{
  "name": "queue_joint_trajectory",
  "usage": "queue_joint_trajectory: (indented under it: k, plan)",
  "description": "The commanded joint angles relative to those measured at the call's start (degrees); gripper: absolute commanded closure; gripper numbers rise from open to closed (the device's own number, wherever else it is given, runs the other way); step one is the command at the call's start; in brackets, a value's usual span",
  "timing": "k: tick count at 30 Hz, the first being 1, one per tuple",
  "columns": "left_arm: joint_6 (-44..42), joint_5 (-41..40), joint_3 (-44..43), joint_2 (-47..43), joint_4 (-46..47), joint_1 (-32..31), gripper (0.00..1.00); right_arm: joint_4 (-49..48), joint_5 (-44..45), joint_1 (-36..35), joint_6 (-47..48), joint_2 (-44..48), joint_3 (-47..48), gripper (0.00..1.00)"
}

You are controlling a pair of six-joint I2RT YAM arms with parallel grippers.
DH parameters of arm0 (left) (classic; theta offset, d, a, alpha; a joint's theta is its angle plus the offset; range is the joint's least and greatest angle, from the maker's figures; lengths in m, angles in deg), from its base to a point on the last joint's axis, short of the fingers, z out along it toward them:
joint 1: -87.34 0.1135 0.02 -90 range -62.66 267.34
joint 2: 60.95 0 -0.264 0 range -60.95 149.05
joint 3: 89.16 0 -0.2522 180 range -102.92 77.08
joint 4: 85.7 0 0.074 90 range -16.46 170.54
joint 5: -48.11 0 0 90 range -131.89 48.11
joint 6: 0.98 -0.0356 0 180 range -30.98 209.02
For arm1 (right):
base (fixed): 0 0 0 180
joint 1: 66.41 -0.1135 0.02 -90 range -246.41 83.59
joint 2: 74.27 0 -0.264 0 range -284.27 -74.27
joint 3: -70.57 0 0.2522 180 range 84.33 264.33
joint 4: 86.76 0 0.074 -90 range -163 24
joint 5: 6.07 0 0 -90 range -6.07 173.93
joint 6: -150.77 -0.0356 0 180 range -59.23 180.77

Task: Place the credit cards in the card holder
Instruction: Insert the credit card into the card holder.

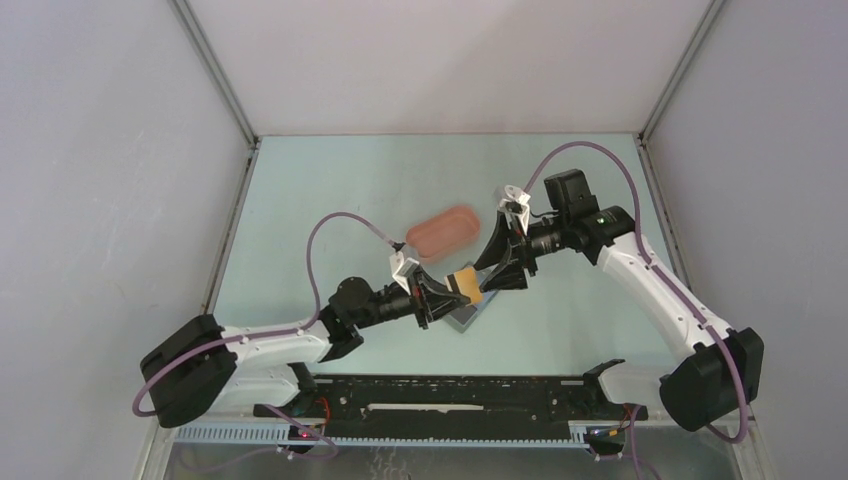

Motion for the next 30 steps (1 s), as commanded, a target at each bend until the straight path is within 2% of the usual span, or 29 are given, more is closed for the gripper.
queue_joint_trajectory:
  k: [1,8,12,14,18,21,24,30]
  plan:
    - [3.5,-1.4,1.1,2.0,7.6,-0.3,1.00,-4.8,-2.5,0.2,-7.6,-1.2,0.5,0.35]
    - [4.6,-1.5,0.3,4.2,9.0,-0.7,1.00,-9.5,-4.6,-0.3,-13.2,-2.3,-1.0,0.44]
    - [4.5,-1.7,0.1,4.8,9.1,-0.8,1.00,-9.8,-3.8,-1.4,-13.6,-2.8,-1.0,0.55]
    - [4.8,-1.9,0.0,5.1,9.2,-0.8,1.00,-10.1,-3.5,-1.9,-13.6,-3.3,-1.0,0.66]
    - [5.1,-3.0,0.3,5.0,9.2,-0.8,0.98,-9.9,-3.2,-2.4,-12.3,-3.6,-1.0,0.98]
    - [5.3,-5.7,1.4,3.6,8.3,-0.8,0.78,-9.4,-2.2,-2.0,-11.1,-3.1,-1.0,1.00]
    - [4.1,-8.5,3.3,0.2,5.6,-0.8,0.63,-6.6,0.1,-0.8,-7.7,-2.0,-0.4,1.00]
    - [-2.8,-15.7,5.3,-11.8,-11.5,-0.7,0.42,-2.0,6.0,1.7,0.0,0.5,0.1,1.00]
